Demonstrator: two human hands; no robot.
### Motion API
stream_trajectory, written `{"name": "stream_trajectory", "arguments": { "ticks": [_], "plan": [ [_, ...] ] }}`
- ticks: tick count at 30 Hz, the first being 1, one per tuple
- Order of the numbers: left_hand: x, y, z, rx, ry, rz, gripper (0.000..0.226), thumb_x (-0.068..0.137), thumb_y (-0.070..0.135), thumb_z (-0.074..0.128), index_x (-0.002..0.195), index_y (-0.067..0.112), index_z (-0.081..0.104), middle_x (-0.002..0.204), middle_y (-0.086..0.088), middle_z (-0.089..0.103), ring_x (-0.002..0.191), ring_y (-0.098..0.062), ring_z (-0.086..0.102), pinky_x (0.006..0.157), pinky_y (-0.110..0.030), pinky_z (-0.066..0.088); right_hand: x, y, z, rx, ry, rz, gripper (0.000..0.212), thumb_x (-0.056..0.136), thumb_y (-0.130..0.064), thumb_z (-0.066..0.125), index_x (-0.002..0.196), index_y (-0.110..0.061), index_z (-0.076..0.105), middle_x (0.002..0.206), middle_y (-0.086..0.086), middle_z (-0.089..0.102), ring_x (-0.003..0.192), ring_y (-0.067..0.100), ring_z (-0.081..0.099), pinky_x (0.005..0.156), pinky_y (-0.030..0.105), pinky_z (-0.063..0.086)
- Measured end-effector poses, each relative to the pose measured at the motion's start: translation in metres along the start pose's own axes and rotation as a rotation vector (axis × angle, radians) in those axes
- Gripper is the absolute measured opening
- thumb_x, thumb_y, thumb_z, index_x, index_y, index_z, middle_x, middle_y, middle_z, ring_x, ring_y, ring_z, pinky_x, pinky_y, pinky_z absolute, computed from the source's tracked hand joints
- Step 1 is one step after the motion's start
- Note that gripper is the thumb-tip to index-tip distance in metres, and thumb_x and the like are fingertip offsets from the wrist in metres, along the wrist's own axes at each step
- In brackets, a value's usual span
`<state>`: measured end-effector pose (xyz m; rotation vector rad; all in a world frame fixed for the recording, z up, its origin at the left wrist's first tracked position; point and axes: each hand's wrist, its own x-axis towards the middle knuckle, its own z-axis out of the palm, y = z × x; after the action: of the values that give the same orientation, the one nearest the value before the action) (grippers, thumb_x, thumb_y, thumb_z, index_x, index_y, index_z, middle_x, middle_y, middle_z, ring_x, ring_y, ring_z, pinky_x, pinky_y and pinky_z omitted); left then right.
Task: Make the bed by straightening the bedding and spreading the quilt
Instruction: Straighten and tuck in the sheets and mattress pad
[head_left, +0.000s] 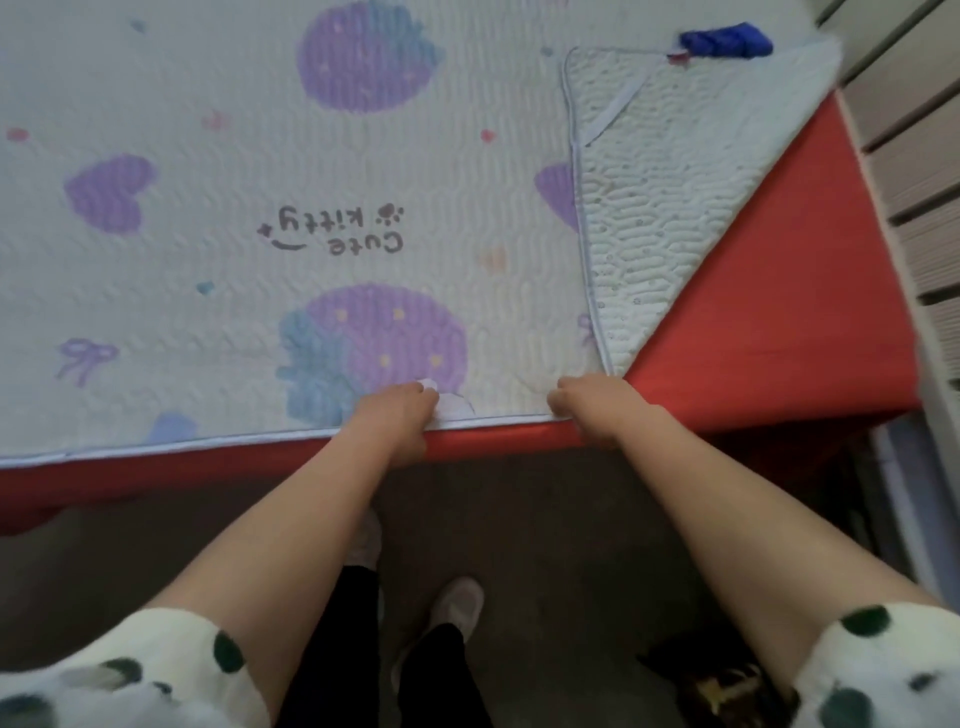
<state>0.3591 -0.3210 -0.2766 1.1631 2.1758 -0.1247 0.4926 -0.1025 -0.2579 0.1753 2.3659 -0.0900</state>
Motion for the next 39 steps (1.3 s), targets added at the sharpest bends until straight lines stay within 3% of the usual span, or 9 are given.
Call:
{"name": "stream_trajectory", "arguments": {
  "ticks": [9, 15, 21, 23, 25, 29, 33, 37, 39],
  "plan": [
    [0.041, 0.054, -0.026, -0.185, 0.015, -0.016, 0.034, 0.088, 0.017, 0.049, 0.121, 0.022, 0.055, 0.125, -0.002, 0.055, 0.114, -0.024, 0.053, 0.091, -0.034, 0.045, -0.033, 0.065, 0.004, 0.728, 0.326, 0.295, 0.031, 0.087, -0.006, 0.049, 0.110, -0.013, 0.067, 0.113, 0.009, 0.067, 0.105, 0.025, 0.061, 0.090, 0.032, 0.048],
    [0.091, 0.099, -0.068, -0.546, 0.172, -0.011, 0.029, 0.085, 0.009, 0.052, 0.111, 0.014, 0.064, 0.110, -0.003, 0.065, 0.103, -0.023, 0.058, 0.088, -0.031, 0.047, -0.028, 0.133, -0.037, 0.795, 0.518, 0.417, 0.024, 0.083, -0.001, 0.052, 0.095, -0.011, 0.071, 0.094, 0.010, 0.070, 0.090, 0.024, 0.063, 0.076, 0.027, 0.046],
    [0.186, 0.102, -0.132, -0.943, 0.321, -0.131, 0.029, 0.086, 0.007, 0.054, 0.113, 0.009, 0.065, 0.112, -0.008, 0.065, 0.106, -0.025, 0.060, 0.096, -0.039, 0.048, 0.032, 0.204, -0.100, 0.965, 0.622, 0.506, 0.023, 0.082, -0.001, 0.050, 0.083, -0.017, 0.067, 0.091, 0.009, 0.070, 0.088, 0.026, 0.066, 0.083, 0.038, 0.054],
    [0.224, 0.101, -0.155, -1.064, 0.322, -0.145, 0.020, 0.085, 0.003, 0.054, 0.095, 0.015, 0.066, 0.104, -0.007, 0.064, 0.099, -0.022, 0.059, 0.093, -0.033, 0.047, 0.064, 0.224, -0.126, 1.021, 0.658, 0.521, 0.024, 0.084, -0.001, 0.049, 0.081, -0.018, 0.066, 0.092, 0.006, 0.069, 0.089, 0.022, 0.065, 0.084, 0.034, 0.054],
    [0.256, 0.103, -0.170, -1.133, 0.285, -0.159, 0.026, 0.081, 0.004, 0.054, 0.069, 0.026, 0.049, 0.089, -0.006, 0.056, 0.085, -0.019, 0.052, 0.077, -0.030, 0.042, 0.100, 0.239, -0.153, 1.025, 0.632, 0.519, 0.023, 0.087, -0.002, 0.048, 0.090, -0.012, 0.068, 0.098, 0.005, 0.067, 0.091, 0.020, 0.062, 0.079, 0.029, 0.050],
    [0.297, 0.113, -0.178, -1.171, 0.202, -0.204, 0.012, 0.071, 0.011, 0.056, 0.064, 0.015, 0.047, 0.067, -0.004, 0.049, 0.068, -0.018, 0.048, 0.060, -0.030, 0.038, 0.175, 0.253, -0.201, 1.006, 0.552, 0.492, 0.021, 0.090, -0.010, 0.052, 0.105, -0.006, 0.066, 0.106, 0.008, 0.065, 0.099, 0.023, 0.060, 0.080, 0.029, 0.047],
    [0.324, 0.116, -0.171, -1.180, 0.197, -0.211, 0.027, 0.077, 0.000, 0.060, 0.071, 0.023, 0.047, 0.070, 0.000, 0.049, 0.065, -0.012, 0.045, 0.060, -0.022, 0.035, 0.246, 0.249, -0.234, 0.974, 0.492, 0.482, 0.026, 0.088, -0.024, 0.058, 0.108, -0.008, 0.057, 0.108, 0.009, 0.060, 0.101, 0.026, 0.057, 0.080, 0.030, 0.043],
    [0.341, 0.116, -0.161, -1.142, 0.197, -0.191, 0.017, 0.065, 0.018, 0.064, 0.079, 0.022, 0.056, 0.067, 0.007, 0.056, 0.069, -0.014, 0.055, 0.070, -0.022, 0.042, 0.287, 0.237, -0.244, 0.673, 0.384, 0.590, 0.073, 0.076, -0.050, 0.070, 0.130, -0.009, 0.045, 0.127, 0.011, 0.053, 0.118, 0.030, 0.052, 0.091, 0.034, 0.044],
    [0.343, 0.116, -0.158, -1.110, 0.175, -0.140, 0.017, 0.068, 0.020, 0.064, 0.082, 0.018, 0.057, 0.070, 0.007, 0.056, 0.070, -0.011, 0.053, 0.070, -0.013, 0.040, 0.296, 0.235, -0.245, 0.536, 0.404, 0.615, 0.063, 0.077, -0.040, 0.072, 0.125, -0.009, 0.047, 0.125, 0.013, 0.055, 0.116, 0.029, 0.054, 0.090, 0.033, 0.046]
  ]
}}
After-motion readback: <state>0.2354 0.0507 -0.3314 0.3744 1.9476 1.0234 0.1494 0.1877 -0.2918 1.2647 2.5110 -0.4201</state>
